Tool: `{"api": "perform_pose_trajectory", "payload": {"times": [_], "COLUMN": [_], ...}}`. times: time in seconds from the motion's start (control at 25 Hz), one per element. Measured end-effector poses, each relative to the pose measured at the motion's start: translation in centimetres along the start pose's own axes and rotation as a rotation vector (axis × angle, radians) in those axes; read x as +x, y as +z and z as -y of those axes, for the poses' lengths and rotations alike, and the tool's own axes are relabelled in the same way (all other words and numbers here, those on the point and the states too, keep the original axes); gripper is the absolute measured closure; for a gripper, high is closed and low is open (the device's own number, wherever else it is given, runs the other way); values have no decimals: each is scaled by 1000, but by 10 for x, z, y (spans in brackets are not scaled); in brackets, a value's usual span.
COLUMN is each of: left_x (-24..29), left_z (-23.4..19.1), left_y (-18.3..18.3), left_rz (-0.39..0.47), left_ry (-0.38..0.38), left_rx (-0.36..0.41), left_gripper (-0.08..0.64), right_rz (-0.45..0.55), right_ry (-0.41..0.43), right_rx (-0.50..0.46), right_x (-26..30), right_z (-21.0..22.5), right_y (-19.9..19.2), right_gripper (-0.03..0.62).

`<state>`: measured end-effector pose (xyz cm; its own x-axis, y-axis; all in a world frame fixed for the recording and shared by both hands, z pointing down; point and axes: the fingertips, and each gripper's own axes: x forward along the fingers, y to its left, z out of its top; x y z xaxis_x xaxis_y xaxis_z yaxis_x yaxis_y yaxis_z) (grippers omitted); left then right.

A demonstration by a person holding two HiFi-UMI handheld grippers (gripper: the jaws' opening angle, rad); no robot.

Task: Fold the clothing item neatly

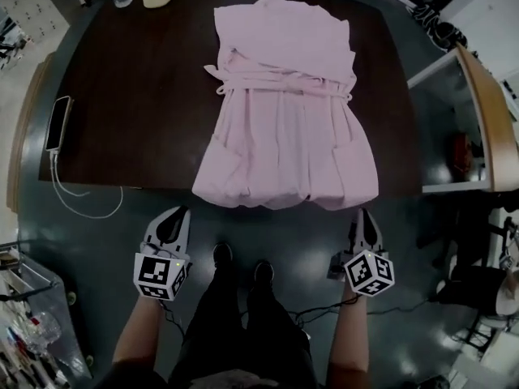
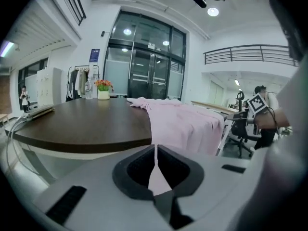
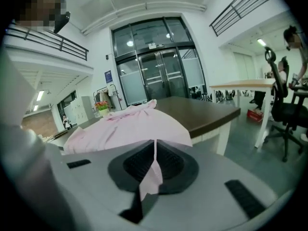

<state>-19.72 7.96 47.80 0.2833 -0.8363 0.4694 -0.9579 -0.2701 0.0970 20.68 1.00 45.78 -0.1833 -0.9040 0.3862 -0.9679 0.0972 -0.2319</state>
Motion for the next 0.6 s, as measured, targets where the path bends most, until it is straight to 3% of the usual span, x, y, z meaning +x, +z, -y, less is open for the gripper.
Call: {"api": "perform_pose_trajectory", "payload": {"times": [0.12,0.24,0.44,0.6], "left_x": [10,23,46,78], "left_z": [6,11,11,14], "left_y": [-20,-35,-65,-99], "left_rz": [19,67,121,98], "left_ry": [20,-1,9,-23], "left_rx": [30,69,75,97], "left_gripper": [545,473,343,200], "right_rz": [-32,-71,-150,-195], "right_ry": [8,23,123,211], "right_rx": [-36,-99,-151,-213], "right_x": [-1,-1,12,39], "right_z": [25,53,93,112], "right_y": [-34,-66,-118,-155], "right_gripper": [588,584,502,423]}}
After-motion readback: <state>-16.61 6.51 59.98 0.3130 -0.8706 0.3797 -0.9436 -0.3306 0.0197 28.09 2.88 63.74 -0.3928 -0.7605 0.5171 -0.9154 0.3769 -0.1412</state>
